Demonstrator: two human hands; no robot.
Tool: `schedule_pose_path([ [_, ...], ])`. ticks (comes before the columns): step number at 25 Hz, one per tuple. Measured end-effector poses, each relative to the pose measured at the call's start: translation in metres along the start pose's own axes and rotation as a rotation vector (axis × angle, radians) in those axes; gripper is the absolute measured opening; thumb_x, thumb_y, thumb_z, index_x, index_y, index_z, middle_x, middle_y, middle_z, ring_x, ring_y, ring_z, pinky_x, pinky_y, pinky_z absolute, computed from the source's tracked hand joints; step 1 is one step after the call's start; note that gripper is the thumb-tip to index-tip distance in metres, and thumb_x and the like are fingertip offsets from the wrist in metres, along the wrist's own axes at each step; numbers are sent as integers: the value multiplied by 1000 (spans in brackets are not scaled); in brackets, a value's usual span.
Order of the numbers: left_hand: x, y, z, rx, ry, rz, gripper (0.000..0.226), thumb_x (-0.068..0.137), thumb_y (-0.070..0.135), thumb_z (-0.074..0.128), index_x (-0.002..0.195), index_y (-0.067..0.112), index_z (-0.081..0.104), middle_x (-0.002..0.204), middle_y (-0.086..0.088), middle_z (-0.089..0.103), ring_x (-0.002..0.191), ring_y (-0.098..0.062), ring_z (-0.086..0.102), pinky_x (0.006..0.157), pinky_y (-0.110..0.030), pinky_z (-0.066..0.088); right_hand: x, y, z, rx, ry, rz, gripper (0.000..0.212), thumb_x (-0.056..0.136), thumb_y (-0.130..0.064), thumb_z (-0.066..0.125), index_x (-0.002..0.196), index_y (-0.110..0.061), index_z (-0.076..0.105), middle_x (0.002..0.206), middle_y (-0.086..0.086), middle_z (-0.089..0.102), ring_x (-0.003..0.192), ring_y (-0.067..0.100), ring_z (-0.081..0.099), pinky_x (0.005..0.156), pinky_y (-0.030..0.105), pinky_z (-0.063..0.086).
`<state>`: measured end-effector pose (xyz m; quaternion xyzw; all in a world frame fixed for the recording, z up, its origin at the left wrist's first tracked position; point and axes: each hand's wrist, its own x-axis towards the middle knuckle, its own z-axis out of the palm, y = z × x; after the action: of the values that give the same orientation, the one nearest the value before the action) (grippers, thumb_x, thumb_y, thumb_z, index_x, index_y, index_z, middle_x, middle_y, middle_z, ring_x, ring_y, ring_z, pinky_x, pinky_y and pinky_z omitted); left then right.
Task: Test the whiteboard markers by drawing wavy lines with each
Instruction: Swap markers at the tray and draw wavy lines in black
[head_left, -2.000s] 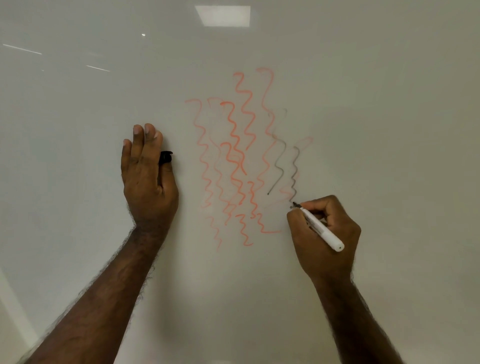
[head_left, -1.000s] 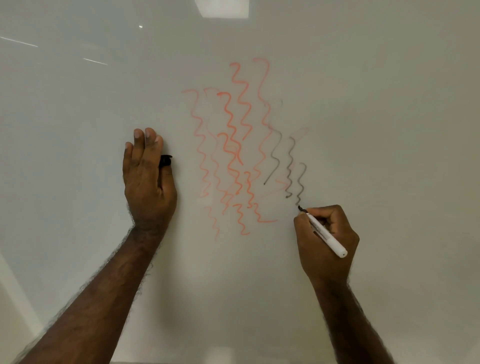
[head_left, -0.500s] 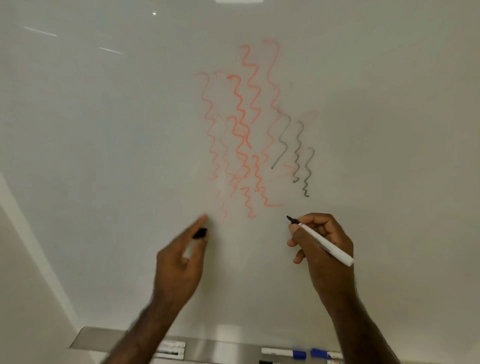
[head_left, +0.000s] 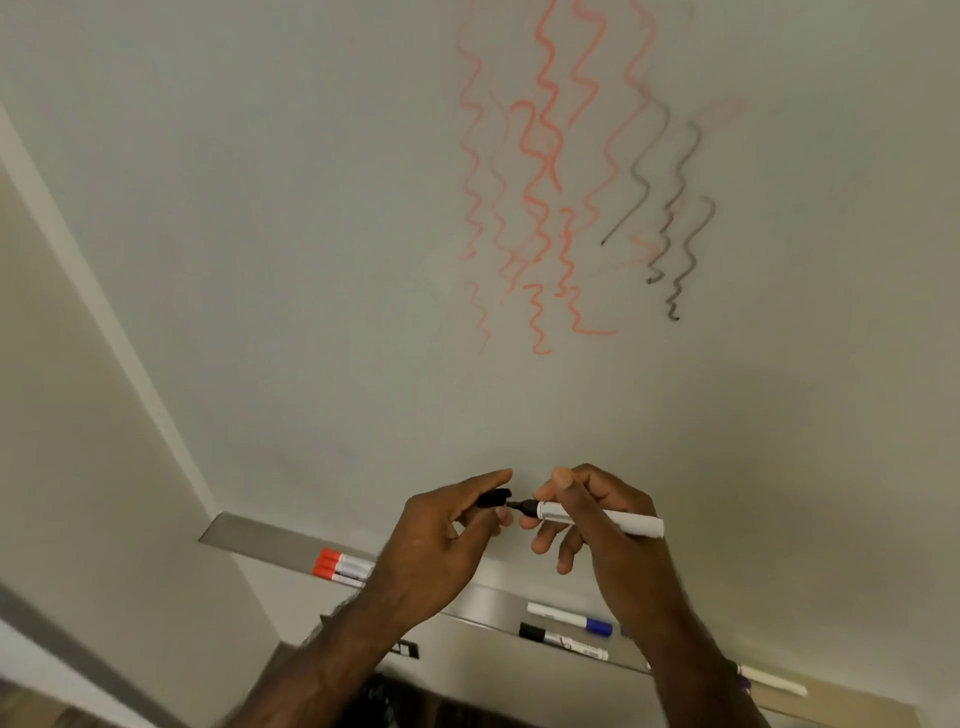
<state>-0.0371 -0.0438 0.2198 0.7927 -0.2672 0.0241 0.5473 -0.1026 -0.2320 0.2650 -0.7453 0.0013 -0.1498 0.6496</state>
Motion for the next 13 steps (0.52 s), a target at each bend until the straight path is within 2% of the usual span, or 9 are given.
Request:
schedule_pose_path([
  [5,-11,-4,15,59,-94,12,40,107,14,59,143,31,63,112,19,77,105,-10,73,93,-32,60,-5,10,-6,-10,-12,62,34,97,-44,59,86,-17,75,76,8,79,59,22,70,50,35,56],
  [9,-14,6,25,118,-155,77,35,108,25,59,142,34,63,104,12,76,95,-14,71,83,-30,58,-8,16,-11,27,-56,143,34,94,-47,58,77,-23,75,70,11,74,54,21,63,49,35,52],
  [13,-18,13,32,132,-217,71,31,109,32,57,139,28,64,91,3,71,82,-18,67,74,-32,56,-8,25,-21,125,-73,234,39,92,-48,60,80,-13,72,64,16,65,51,26,55,47,34,44],
])
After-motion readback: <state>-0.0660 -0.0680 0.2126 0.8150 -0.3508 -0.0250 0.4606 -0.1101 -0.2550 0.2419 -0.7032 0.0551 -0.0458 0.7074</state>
